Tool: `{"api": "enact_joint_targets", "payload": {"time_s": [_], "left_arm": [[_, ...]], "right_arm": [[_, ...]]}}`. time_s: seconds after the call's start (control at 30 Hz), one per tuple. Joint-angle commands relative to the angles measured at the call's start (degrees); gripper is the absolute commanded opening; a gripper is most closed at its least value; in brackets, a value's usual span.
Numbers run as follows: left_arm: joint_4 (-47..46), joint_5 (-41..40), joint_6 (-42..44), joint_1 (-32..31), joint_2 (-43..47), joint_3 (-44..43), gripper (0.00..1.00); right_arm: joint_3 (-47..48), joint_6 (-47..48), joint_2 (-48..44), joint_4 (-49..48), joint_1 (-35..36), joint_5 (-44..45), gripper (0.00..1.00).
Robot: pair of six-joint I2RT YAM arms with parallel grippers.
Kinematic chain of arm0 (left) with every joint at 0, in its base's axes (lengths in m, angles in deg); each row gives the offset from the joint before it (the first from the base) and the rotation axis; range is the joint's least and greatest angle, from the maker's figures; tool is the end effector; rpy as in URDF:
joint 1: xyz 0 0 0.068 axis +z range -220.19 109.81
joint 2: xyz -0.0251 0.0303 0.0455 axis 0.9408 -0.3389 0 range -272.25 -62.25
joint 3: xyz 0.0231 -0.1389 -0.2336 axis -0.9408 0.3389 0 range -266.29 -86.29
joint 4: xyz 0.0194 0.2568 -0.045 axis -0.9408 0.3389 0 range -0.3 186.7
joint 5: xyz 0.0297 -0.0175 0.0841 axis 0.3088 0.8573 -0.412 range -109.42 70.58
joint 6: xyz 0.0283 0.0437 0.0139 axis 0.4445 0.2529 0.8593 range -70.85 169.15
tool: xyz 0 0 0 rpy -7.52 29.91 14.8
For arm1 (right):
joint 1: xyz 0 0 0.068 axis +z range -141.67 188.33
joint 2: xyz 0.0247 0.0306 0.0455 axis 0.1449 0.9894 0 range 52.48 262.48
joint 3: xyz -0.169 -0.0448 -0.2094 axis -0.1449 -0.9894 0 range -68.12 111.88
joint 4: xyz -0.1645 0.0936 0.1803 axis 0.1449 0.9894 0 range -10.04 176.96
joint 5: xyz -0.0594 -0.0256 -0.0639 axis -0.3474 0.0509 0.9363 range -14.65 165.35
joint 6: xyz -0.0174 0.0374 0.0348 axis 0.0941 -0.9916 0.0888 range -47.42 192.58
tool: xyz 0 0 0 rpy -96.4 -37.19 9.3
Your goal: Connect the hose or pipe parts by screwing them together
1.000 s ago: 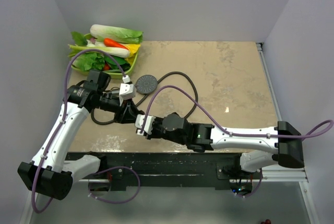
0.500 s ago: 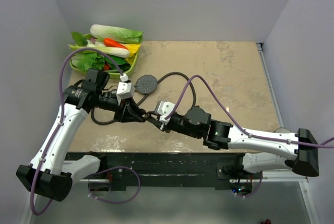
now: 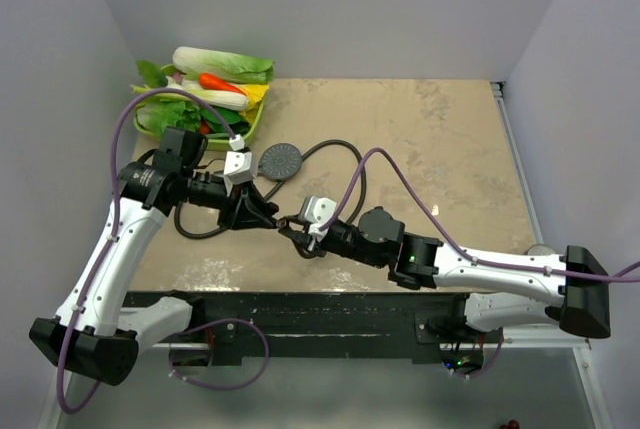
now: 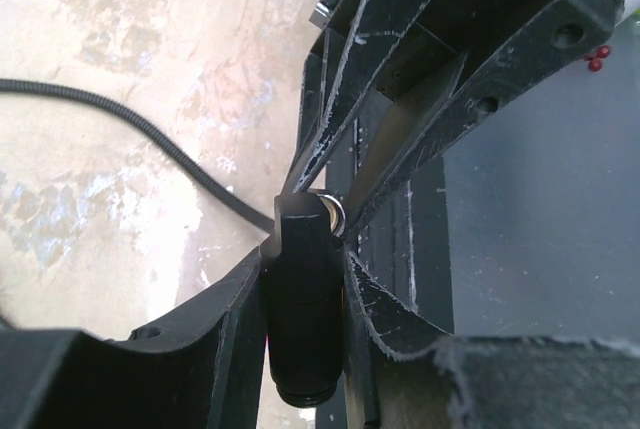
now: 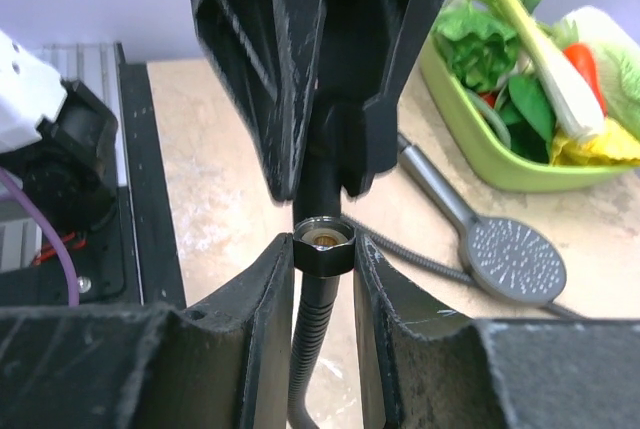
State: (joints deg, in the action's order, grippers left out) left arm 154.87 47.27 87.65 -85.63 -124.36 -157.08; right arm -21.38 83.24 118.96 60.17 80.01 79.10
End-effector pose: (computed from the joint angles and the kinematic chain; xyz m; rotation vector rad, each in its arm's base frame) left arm 0.1631 -0.0790 0.3696 1.3112 1.6674 -1.2164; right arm 0.0887 0.2603 0.3293 -1.0289 1.2574 0.7792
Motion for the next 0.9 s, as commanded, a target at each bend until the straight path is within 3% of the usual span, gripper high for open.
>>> {"api": "enact_joint_targets", "payload": {"time_s": [0.0, 0.87], "left_arm": [[-1.1, -2.1, 0.4, -0.2, 0.8, -2.2, 0.00], [1.8, 3.9, 2.6, -0.2, 0.4, 2.1, 0.00]], "right_arm": [[-3.1, -1.7, -0.8, 0.4, -0.3, -0.9, 0.00], [2.4, 0.5, 2.3, -1.6, -1.4, -1.6, 0.00]]}}
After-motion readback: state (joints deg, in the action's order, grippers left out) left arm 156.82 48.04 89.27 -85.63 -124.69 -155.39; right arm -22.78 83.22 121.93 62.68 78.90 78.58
